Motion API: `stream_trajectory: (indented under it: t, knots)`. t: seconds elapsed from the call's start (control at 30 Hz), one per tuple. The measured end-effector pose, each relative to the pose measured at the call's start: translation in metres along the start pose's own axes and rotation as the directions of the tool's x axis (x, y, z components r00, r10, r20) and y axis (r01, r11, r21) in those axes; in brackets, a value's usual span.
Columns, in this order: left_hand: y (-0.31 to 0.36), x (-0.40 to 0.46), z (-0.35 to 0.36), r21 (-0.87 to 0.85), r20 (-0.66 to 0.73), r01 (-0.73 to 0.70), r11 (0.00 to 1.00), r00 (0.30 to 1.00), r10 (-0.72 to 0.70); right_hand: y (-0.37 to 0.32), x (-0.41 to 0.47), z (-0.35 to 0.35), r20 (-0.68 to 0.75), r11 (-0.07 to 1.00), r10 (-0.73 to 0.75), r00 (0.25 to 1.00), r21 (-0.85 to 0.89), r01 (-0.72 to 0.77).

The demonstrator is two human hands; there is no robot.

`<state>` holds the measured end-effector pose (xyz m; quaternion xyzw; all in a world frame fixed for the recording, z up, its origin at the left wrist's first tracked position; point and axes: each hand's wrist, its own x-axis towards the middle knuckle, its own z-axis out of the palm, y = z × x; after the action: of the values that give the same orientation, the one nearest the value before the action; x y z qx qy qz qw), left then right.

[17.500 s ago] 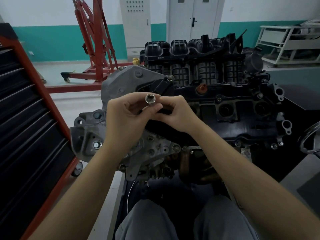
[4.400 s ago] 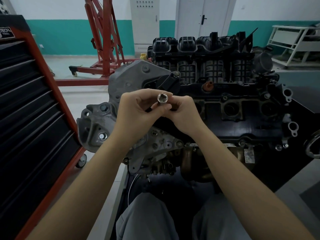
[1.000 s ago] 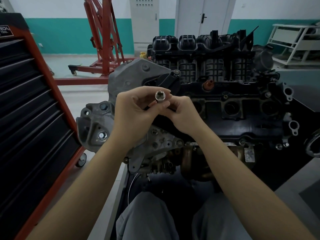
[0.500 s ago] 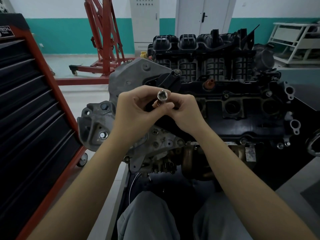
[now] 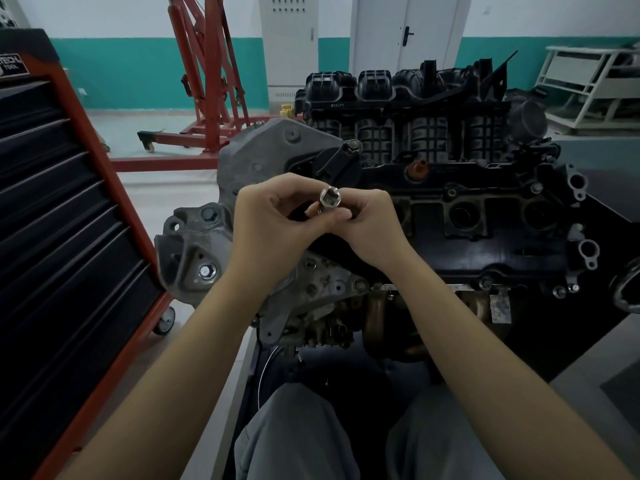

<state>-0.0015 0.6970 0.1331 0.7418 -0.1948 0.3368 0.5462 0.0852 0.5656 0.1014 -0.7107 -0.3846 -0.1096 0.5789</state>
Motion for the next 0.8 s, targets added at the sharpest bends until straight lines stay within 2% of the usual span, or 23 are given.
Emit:
stream_trajectory:
  t: [0.1, 0.17, 0.23, 0.3, 0.43, 0.53, 0.67, 0.8]
  knots:
    - [0.0011, 0.0005, 0.0012, 0.004, -0.044, -0.004, 1.000, 0.999, 0.004, -0.0036, -0.0010, -0.0004, 0.069, 0.999, -0.037, 0.997, 0.017, 0.036]
    - [-0.0001, 0.0013, -0.0019, -0.081, -0.004, 0.044, 0.996, 0.999, -0.044, -0.0045, -0.0012, -0.0006, 0.100, 0.999, -0.038, 0.994, 0.033, 0.035]
    - [0.0003, 0.0015, -0.0049, -0.143, 0.054, 0.078, 0.987, 0.996, -0.071, -0.0041, -0.0007, 0.0000, 0.070, 0.998, -0.024, 0.997, 0.056, 0.020]
    - [0.0009, 0.0013, -0.0055, -0.115, 0.070, 0.069, 0.991, 0.996, -0.061, -0.0032, -0.0006, 0.0006, 0.025, 0.998, -0.012, 1.000, 0.055, 0.010]
    - [0.0003, -0.0002, -0.0038, 0.047, -0.022, -0.003, 0.999, 1.000, 0.005, -0.0031, -0.0003, -0.0001, 0.024, 1.000, -0.017, 1.000, 0.019, 0.017]
    - [-0.0002, -0.0003, -0.0047, 0.000, -0.018, 0.005, 1.000, 1.000, -0.005, -0.0028, 0.0008, 0.0006, 0.073, 0.999, -0.014, 0.997, -0.033, 0.017]
    - [0.0009, 0.0001, -0.0073, -0.123, 0.080, 0.083, 0.989, 0.994, -0.074, -0.0001, 0.0000, 0.0011, 0.014, 1.000, 0.004, 1.000, -0.007, -0.004]
    - [0.0023, 0.0013, -0.0046, 0.006, 0.018, 0.032, 0.999, 0.999, -0.032, -0.0005, -0.0009, 0.0007, 0.004, 1.000, -0.001, 1.000, -0.007, 0.001]
